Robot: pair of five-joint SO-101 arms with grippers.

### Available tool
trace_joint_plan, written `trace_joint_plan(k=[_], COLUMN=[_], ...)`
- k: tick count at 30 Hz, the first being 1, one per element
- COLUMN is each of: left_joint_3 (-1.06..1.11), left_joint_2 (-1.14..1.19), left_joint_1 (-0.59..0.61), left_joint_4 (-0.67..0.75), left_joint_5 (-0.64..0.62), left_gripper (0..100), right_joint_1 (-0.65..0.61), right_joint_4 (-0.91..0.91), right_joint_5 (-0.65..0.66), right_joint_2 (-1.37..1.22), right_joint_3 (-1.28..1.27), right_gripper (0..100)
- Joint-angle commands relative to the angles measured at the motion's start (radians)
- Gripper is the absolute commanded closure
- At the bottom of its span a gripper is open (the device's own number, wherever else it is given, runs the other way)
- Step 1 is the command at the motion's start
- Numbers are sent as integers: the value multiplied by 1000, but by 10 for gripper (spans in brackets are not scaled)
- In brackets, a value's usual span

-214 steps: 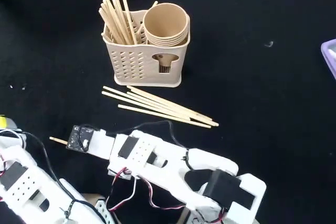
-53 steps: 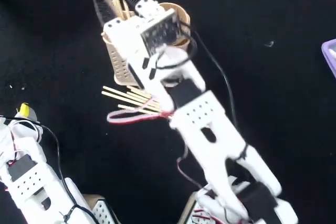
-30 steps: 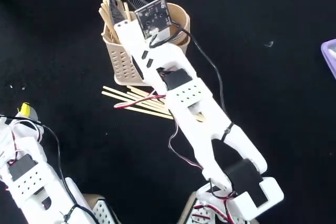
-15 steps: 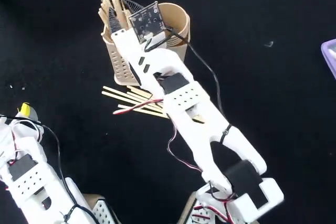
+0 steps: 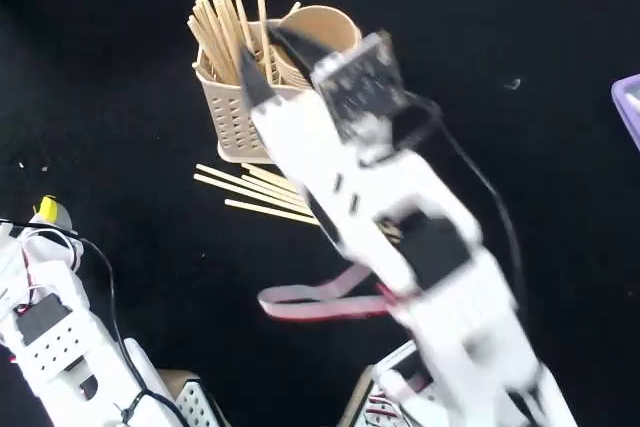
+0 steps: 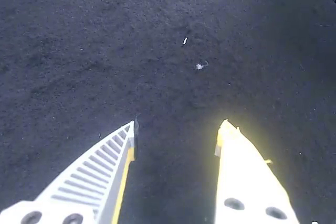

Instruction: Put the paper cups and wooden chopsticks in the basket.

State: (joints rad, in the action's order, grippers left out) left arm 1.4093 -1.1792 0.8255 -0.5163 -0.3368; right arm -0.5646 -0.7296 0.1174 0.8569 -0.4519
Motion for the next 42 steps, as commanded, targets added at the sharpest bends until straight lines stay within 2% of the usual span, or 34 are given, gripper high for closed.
trace_joint_plan(k=[1, 4, 6, 9, 11, 14, 17, 19, 27, 36, 42], left_joint_3=[-13, -12, -12, -12, -12, -12, -12, -12, -10, -10, -12], left_joint_2=[-14, -14, -14, -14, -14, -14, -14, -14, -14, -14, -14], left_joint_1=[-5, -7, -7, -7, -4, -2, -2, -4, -2, -2, -1], left_joint_4=[9, 9, 9, 9, 9, 9, 9, 9, 9, 9, 9], left_joint_5=[11, 11, 11, 11, 11, 11, 11, 11, 11, 11, 11], left_gripper=[747, 747, 747, 747, 747, 747, 747, 747, 747, 747, 747], right_joint_1=[44, 114, 149, 190, 201, 201, 201, 201, 206, 206, 221], right_joint_4=[-473, -634, -629, -488, -377, -236, -169, -161, -104, -43, -43], right_joint_5=[0, 6, 100, 307, 384, 394, 408, 450, 578, 594, 743], right_joint_2=[165, 229, 257, 268, 268, 268, 268, 268, 228, -131, -329], right_joint_3=[10, -136, -288, -519, -661, -817, -891, -905, -906, -739, -610], right_gripper=[892, 890, 888, 888, 888, 874, 786, 743, 758, 758, 761])
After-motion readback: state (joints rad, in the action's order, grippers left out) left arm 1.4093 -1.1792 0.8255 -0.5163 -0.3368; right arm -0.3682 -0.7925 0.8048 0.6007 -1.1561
